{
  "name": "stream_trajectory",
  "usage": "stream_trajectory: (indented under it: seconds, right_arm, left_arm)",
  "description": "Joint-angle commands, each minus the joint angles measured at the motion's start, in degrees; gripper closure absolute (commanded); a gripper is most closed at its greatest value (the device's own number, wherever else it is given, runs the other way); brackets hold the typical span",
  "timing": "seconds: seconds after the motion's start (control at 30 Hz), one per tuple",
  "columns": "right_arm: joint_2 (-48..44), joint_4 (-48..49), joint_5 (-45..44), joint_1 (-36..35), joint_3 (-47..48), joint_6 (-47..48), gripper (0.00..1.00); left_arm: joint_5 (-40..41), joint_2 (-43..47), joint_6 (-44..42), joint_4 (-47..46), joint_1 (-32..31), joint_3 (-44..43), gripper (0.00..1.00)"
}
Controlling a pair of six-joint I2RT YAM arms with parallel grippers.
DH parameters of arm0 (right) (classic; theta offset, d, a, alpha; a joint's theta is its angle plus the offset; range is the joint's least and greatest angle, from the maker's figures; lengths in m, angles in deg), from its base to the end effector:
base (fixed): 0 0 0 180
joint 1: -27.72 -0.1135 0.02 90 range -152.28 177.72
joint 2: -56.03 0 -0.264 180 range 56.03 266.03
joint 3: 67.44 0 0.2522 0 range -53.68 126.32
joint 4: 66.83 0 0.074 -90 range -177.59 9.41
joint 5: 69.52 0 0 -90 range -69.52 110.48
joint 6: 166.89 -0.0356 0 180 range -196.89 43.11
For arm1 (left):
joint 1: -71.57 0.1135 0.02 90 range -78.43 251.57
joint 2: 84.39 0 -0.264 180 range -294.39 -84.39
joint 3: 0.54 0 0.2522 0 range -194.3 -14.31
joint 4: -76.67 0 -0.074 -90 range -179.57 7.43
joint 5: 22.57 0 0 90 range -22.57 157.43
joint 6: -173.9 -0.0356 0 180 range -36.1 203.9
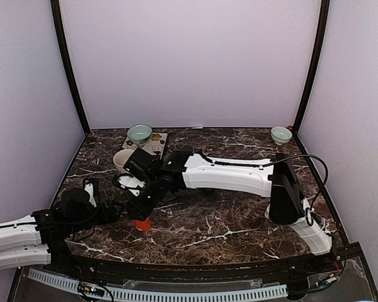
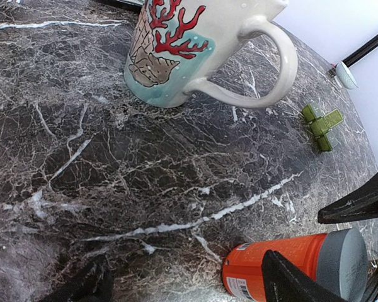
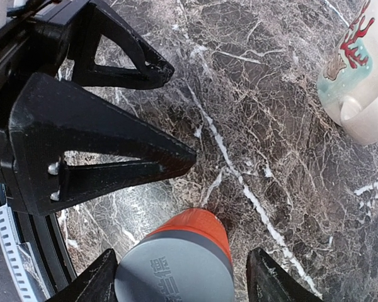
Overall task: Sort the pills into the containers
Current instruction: Pick up the pill bottle from the center of the board.
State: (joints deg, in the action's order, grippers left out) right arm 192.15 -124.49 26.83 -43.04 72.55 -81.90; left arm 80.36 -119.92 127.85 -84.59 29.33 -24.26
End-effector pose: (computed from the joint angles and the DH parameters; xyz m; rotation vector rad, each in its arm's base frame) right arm 0.1698 0.4984 0.2253 -1.4705 2.1872 0.6444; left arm 0.1132 -0.0920 0.1601 -0.1717 2.1540 -0.6627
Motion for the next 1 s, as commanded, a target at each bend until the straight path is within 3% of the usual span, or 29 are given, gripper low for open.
stream_trajectory:
  seconds: [0.0,0.13,0.33,0.53,0.63,0.97]
  right_arm:
    - [1.7,-0.7,0.6,0.2,2.3,-0.3,0.32]
    - [1.7,-0.8,0.8,0.3,2.5,-0.3,0.36]
    - [1.8,-1.1,1.4,0.4,2.8,-0.4,0.55]
    - [0.0,-0.3,2.8,0.7,1.4,-0.7,0.85]
    - [-3.7,4.5,4.5,1.5,-4.3,-2.2,0.99]
    - [-22.6,23.7,9.3,6.1,-29.6,-9.3,1.0]
  left_arm:
    - [0.4,0.5,-0.2,1.2,0.4,0.8,0.16]
    - [0.4,0.6,-0.2,1.1,0.4,0.9,0.16]
    - [0.4,0.6,-0.2,1.1,0.4,0.9,0.16]
    - [-0.1,1.1,-1.1,1.7,0.4,0.2,0.16]
    - [-2.6,1.9,-2.7,0.5,0.4,-0.7,0.15]
    - [-12.6,1.0,-8.6,-6.5,0.5,-6.2,0.08]
